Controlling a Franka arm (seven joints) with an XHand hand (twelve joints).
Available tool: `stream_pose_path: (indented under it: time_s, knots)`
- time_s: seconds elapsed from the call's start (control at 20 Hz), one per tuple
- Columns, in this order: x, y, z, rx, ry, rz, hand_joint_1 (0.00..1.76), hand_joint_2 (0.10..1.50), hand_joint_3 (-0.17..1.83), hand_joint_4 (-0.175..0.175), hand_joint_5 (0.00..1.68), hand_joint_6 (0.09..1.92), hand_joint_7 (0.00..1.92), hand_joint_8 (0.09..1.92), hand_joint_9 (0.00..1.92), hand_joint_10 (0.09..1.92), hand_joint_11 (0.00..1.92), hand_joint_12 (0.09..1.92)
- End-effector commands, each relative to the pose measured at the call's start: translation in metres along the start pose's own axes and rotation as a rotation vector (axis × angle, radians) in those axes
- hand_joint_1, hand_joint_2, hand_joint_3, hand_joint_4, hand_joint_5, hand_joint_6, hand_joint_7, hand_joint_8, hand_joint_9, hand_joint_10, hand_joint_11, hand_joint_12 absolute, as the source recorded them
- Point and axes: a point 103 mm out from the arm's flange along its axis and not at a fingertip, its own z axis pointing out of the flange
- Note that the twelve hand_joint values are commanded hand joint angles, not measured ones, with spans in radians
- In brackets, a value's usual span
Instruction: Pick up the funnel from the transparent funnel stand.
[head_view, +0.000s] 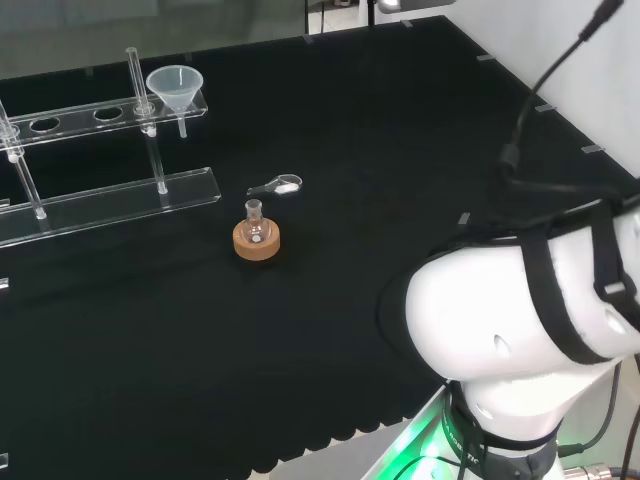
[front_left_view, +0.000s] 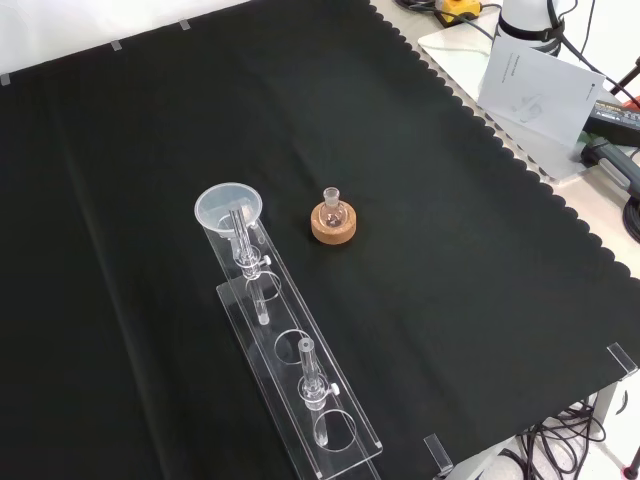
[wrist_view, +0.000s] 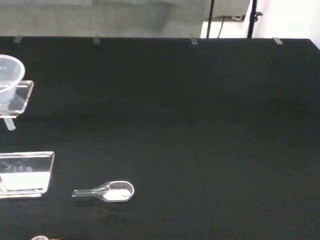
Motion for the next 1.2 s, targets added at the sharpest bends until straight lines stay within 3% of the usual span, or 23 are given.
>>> stream_pose_path:
  time_s: [0.05,0.25,0.3,0.55,0.8,1.2]
  knots:
    - [0.017,0.054,0.017,0.030,-0.045,0.016,0.00,1.17,0.40,0.008,0.17,0.09,0.02,0.27,0.09,0.64,0.01,1.38]
    - [0.033,0.087,0.029,0.046,-0.072,-0.035,0.00,1.18,0.35,0.000,0.19,0.09,0.04,0.37,0.12,0.67,0.03,1.39]
    - [0.036,0.094,0.034,0.062,-0.043,-0.021,0.01,1.18,0.33,-0.003,0.20,0.09,0.04,0.42,0.14,0.68,0.04,1.39]
    - [0.067,0.123,0.047,0.075,-0.069,-0.148,0.11,1.17,0.28,-0.018,0.25,0.09,0.05,0.53,0.18,0.71,0.07,1.41]
    - [0.091,0.138,0.059,0.114,-0.053,-0.219,0.27,1.12,0.25,-0.030,0.33,0.09,0.08,0.57,0.25,0.71,0.10,1.41]
    - [0.113,0.146,0.077,0.186,0.032,-0.244,0.35,1.02,0.22,-0.030,0.32,0.09,0.08,0.61,0.33,0.71,0.19,1.41]
